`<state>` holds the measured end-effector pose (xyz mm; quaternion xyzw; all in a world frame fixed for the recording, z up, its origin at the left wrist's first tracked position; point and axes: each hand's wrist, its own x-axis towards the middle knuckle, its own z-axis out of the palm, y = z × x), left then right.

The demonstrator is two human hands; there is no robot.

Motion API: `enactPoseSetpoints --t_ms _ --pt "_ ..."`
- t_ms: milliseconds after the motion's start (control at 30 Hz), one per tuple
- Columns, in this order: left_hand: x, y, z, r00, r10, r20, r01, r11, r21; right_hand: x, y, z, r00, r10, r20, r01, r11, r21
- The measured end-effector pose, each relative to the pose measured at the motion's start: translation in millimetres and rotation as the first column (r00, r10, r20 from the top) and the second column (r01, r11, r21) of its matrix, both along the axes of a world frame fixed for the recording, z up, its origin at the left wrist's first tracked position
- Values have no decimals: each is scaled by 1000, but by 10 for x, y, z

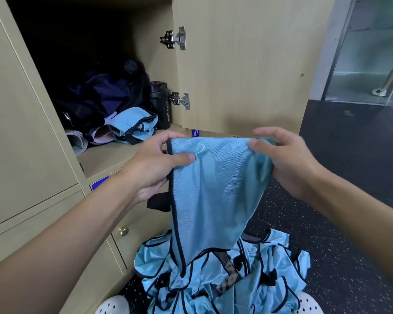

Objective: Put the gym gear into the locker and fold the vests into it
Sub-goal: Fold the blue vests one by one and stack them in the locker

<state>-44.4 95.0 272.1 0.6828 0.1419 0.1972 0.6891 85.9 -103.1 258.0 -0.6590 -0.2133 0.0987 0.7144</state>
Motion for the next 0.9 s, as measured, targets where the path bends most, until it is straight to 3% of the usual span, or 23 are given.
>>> enactPoseSetpoints --t_ms 67,133,267,367,500,700,800,900 --pt "3 14 -5 1000 23 8 -23 999 35 -20 -36 -10 989 141 33 -135 980 -149" --pt "1 41 -5 999 40 9 -41 996 84 -35 -31 -30 980 155 127 -109 944 -311" --pt "-13 93 11 999 44 18 -46 982 182 2 -55 -15 953 92 290 1 953 -303" --pt "-40 122 5 999 37 24 -43 944 327 42 -87 -31 902 71 426 129 897 -422" --pt "-29 207 -29 998 55 15 -55 875 481 71 -91 -36 855 57 515 223 857 -465" --pt "-1 211 -57 996 87 36 -93 839 536 20 -92 48 854 -8 520 267 864 -427" --pt "46 168 -112 988 151 27 -146 875 461 -14 -70 64 853 -29 520 288 858 -425" --pt "107 109 -177 978 199 56 -202 857 475 -31 -39 65 903 -23 428 241 853 -463"
